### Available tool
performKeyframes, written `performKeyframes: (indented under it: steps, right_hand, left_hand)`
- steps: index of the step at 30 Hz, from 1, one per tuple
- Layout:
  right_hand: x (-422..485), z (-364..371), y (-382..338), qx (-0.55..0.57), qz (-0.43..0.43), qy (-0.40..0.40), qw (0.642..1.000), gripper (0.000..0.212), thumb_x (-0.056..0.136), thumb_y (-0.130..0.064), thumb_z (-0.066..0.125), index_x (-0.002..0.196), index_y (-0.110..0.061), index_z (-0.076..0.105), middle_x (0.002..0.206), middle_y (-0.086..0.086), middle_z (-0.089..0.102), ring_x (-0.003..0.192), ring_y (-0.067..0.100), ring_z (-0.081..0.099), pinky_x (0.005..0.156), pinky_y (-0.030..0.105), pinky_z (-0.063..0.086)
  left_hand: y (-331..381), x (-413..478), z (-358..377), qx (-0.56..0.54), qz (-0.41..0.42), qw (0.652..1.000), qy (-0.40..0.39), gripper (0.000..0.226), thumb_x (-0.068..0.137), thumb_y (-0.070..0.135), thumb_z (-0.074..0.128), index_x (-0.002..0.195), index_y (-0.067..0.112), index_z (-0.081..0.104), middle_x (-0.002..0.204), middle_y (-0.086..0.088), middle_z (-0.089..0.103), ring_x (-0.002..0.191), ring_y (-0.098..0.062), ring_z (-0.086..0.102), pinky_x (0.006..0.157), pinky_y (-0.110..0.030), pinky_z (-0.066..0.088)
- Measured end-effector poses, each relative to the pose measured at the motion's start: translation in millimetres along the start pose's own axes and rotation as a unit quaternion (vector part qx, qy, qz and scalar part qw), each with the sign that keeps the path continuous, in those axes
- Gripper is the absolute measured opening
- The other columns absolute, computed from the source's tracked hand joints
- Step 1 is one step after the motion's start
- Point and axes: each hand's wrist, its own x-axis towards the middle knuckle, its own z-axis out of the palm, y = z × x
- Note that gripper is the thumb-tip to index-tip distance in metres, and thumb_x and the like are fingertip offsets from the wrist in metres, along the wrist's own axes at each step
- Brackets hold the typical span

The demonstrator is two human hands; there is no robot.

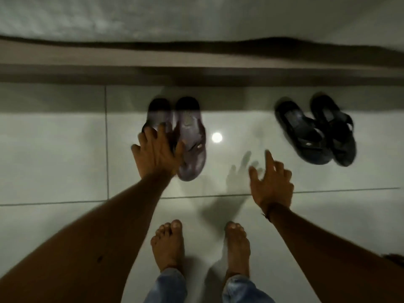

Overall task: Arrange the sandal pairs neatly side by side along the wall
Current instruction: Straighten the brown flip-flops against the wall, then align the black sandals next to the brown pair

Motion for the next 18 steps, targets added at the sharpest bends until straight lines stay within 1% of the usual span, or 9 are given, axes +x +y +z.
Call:
performKeyframes:
  steps: [3,6,8,10,12,14,15,17,18]
  right_hand:
    - [-4.3,-29.2,80.0,0.005,0.077,0.015,0.997,0.068,0.099,-0.059,0.044,0.160,-0.031,0.032,0.150,0.011,0.045,0.131,0.039,0.043,0.097,0.055,0.045]
    - [20.7,-51.2,149.7,0.012,0.121,0.037,0.992,0.063,0.098,-0.052,0.052,0.155,-0.028,0.042,0.147,0.015,0.047,0.129,0.043,0.044,0.096,0.057,0.045]
    - [53.4,-63.9,190.6,0.033,0.142,0.049,0.988,0.060,0.099,-0.046,0.055,0.153,-0.023,0.045,0.147,0.019,0.046,0.129,0.047,0.043,0.098,0.059,0.043]
    - [93.9,-76.1,228.0,0.053,0.142,0.058,0.987,0.057,0.099,-0.034,0.059,0.153,-0.020,0.046,0.147,0.022,0.044,0.129,0.050,0.042,0.100,0.059,0.042]
    - [135.6,-86.2,254.5,0.049,0.111,0.042,0.992,0.063,0.095,-0.017,0.061,0.155,-0.023,0.042,0.151,0.019,0.040,0.131,0.050,0.040,0.103,0.056,0.042]
    - [177.4,-98.1,275.4,0.011,0.059,0.005,0.998,0.082,0.085,-0.005,0.062,0.158,-0.030,0.034,0.159,0.013,0.031,0.138,0.047,0.034,0.106,0.057,0.042]
    - [197.4,-103.6,282.6,-0.011,0.023,-0.010,1.000,0.089,0.084,-0.006,0.064,0.161,-0.033,0.028,0.164,0.011,0.024,0.142,0.046,0.030,0.108,0.058,0.041]
    - [233.8,-112.3,284.1,-0.054,-0.073,-0.030,0.995,0.094,0.087,-0.018,0.068,0.163,-0.041,0.017,0.171,0.007,0.009,0.147,0.046,0.024,0.110,0.060,0.038]
    - [251.6,-115.9,281.9,-0.076,-0.121,-0.040,0.989,0.095,0.089,-0.024,0.068,0.162,-0.045,0.011,0.172,0.004,0.003,0.147,0.046,0.025,0.110,0.059,0.039]
  left_hand:
    - [62.0,-35.3,1.9,-0.007,0.068,0.996,-0.058,0.078,0.093,0.070,0.048,0.153,0.019,0.042,0.143,-0.019,0.053,0.128,-0.042,0.050,0.102,-0.055,0.041]
    - [126.3,-57.9,20.8,0.000,0.120,0.986,-0.113,0.083,0.090,0.072,0.052,0.155,0.022,0.040,0.147,-0.012,0.051,0.132,-0.038,0.046,0.105,-0.051,0.040]
    - [171.0,-62.1,40.2,-0.001,0.152,0.979,-0.136,0.089,0.089,0.074,0.054,0.158,0.022,0.034,0.151,-0.009,0.047,0.133,-0.034,0.045,0.104,-0.050,0.043]
    - [218.1,-60.2,62.6,-0.004,0.180,0.972,-0.148,0.097,0.086,0.077,0.057,0.161,0.022,0.027,0.159,-0.008,0.040,0.139,-0.033,0.041,0.107,-0.052,0.043]
    - [260.7,-52.7,82.5,-0.018,0.180,0.972,-0.152,0.109,0.081,0.080,0.062,0.164,0.022,0.020,0.168,-0.008,0.028,0.150,-0.033,0.030,0.115,-0.057,0.037]
    - [308.7,-44.1,103.1,-0.041,0.161,0.974,-0.154,0.125,0.072,0.083,0.069,0.165,0.022,0.013,0.174,-0.009,0.016,0.158,-0.033,0.016,0.122,-0.061,0.027]
    - [332.9,-39.0,113.2,-0.056,0.148,0.975,-0.154,0.135,0.066,0.086,0.073,0.166,0.022,0.009,0.175,-0.008,0.010,0.160,-0.033,0.009,0.124,-0.063,0.020]
    - [372.0,-27.1,129.5,-0.066,0.118,0.979,-0.155,0.153,0.052,0.090,0.077,0.166,0.022,0.000,0.177,-0.007,-0.002,0.162,-0.033,-0.004,0.126,-0.066,0.009]
    - [388.0,-20.7,138.3,-0.057,0.107,0.980,-0.157,0.160,0.047,0.091,0.077,0.166,0.021,-0.004,0.177,-0.006,-0.007,0.162,-0.034,-0.010,0.125,-0.068,0.006]
